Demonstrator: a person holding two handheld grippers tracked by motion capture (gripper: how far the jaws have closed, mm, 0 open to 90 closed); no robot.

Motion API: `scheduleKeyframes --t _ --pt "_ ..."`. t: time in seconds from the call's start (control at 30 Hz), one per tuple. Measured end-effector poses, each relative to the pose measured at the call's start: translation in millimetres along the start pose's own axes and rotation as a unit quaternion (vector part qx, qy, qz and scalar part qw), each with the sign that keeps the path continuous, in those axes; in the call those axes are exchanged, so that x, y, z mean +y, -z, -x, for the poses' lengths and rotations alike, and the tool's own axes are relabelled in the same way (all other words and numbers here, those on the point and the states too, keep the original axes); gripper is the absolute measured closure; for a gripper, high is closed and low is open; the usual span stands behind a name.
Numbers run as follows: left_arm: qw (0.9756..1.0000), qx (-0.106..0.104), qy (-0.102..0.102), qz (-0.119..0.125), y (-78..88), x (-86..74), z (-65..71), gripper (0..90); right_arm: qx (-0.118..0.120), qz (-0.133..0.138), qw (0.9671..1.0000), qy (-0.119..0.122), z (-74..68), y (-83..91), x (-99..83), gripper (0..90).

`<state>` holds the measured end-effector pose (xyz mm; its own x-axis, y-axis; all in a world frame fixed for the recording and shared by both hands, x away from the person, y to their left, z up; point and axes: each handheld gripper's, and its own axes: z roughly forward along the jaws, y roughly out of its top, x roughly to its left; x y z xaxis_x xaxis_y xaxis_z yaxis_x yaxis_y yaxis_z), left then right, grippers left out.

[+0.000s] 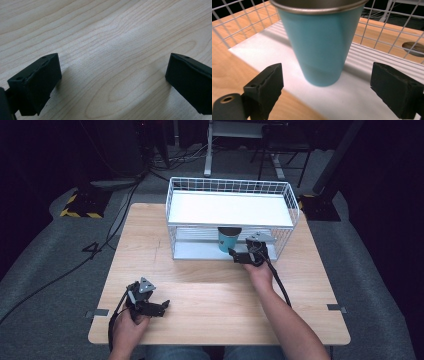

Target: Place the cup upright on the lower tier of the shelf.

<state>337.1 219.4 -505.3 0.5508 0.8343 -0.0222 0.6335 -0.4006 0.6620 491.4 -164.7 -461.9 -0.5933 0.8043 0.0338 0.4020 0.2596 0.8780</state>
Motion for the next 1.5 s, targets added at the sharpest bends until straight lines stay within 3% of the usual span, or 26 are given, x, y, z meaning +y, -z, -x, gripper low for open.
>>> scheduleKeyframes --t 0.3,0.67,0.93,0.97,1.27,1.5 --pt "1.0 0.0 0.001 0.001 -0.1 -0.1 0.3 0.8 0.025 -0.013 0.9995 0.013 -0.8 34.2 -1.2 12.6" --pt "1.0 0.0 0.001 0.001 -0.1 -0.2 0.4 0.8 0.044 -0.017 0.9989 0.007 4.1 71.2 -8.6 12.7" --pt "1.0 0.001 -0.001 0.004 -0.3 -0.3 0.7 1.4 0.044 -0.014 0.9989 0.013 13.5 109.3 -19.9 12.9" --pt "1.0 0.001 -0.001 0.004 -0.3 -0.3 0.7 1.4 0.043 -0.02 0.9988 0.014 16.5 120.3 -22.7 12.9" --pt "1.0 -0.001 0.002 0.003 -0.9 0.2 1.7 1.2 0.048 -0.03 0.9983 0.011 29.0 152.6 -35.2 14.6" --pt "1.0 -0.001 0.0 0.001 -0.9 0.8 1.6 1.1 0.054 -0.038 0.9978 0.008 42.9 177.8 -55.5 15.1"
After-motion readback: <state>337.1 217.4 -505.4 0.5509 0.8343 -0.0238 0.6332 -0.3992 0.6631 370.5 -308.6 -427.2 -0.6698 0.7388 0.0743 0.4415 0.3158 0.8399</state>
